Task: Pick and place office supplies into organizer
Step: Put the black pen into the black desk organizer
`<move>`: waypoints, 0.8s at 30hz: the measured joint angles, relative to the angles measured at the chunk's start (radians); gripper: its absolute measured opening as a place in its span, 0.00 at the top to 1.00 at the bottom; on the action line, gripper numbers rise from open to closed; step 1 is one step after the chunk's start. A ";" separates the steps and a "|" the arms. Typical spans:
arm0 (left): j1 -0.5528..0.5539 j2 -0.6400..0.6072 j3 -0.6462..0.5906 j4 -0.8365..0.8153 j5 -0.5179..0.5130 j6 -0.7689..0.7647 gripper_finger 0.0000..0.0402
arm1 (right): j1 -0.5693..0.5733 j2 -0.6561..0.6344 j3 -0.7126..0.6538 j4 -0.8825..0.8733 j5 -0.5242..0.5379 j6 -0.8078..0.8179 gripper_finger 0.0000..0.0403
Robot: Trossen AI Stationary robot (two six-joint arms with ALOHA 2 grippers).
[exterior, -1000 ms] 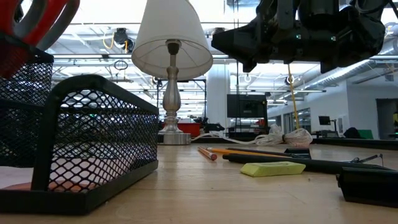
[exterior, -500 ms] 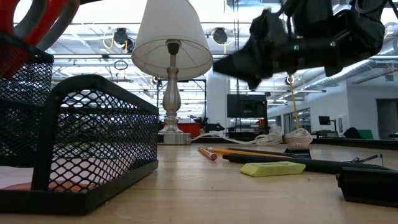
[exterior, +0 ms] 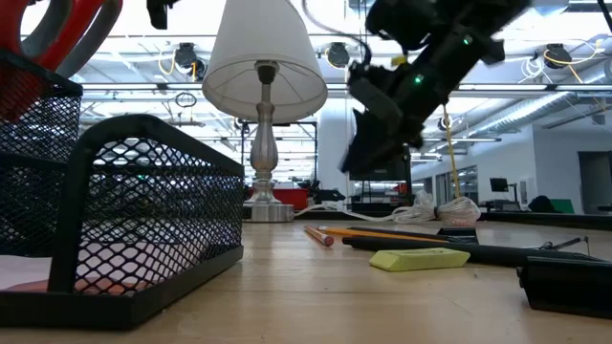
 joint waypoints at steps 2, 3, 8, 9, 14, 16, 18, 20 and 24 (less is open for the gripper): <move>0.013 0.001 0.000 -0.026 0.026 0.000 0.54 | 0.005 0.005 0.044 -0.154 -0.001 0.053 0.50; 0.016 0.001 0.000 -0.038 0.036 0.000 0.54 | 0.009 0.005 0.058 -0.192 -0.003 0.076 0.50; 0.022 0.001 0.000 -0.089 0.047 -0.001 0.54 | 0.047 0.014 0.096 -0.205 -0.028 0.141 0.52; 0.020 0.001 0.000 -0.089 0.048 -0.001 0.54 | 0.059 0.030 0.103 -0.201 -0.028 0.143 0.53; 0.017 -0.001 0.000 -0.069 0.071 -0.001 0.54 | 0.109 0.123 0.152 -0.227 -0.026 0.151 0.54; 0.017 -0.001 0.000 -0.052 0.071 0.000 0.54 | 0.123 0.160 0.181 -0.277 -0.004 0.152 0.54; 0.017 -0.001 0.000 -0.047 0.071 -0.001 0.54 | 0.136 0.188 0.216 -0.348 0.045 0.154 0.54; 0.017 -0.001 0.000 -0.046 0.071 -0.002 0.54 | 0.146 0.204 0.249 -0.411 0.081 0.173 0.55; 0.017 -0.001 0.000 -0.044 0.071 -0.002 0.54 | 0.169 0.204 0.268 -0.420 0.106 0.198 0.55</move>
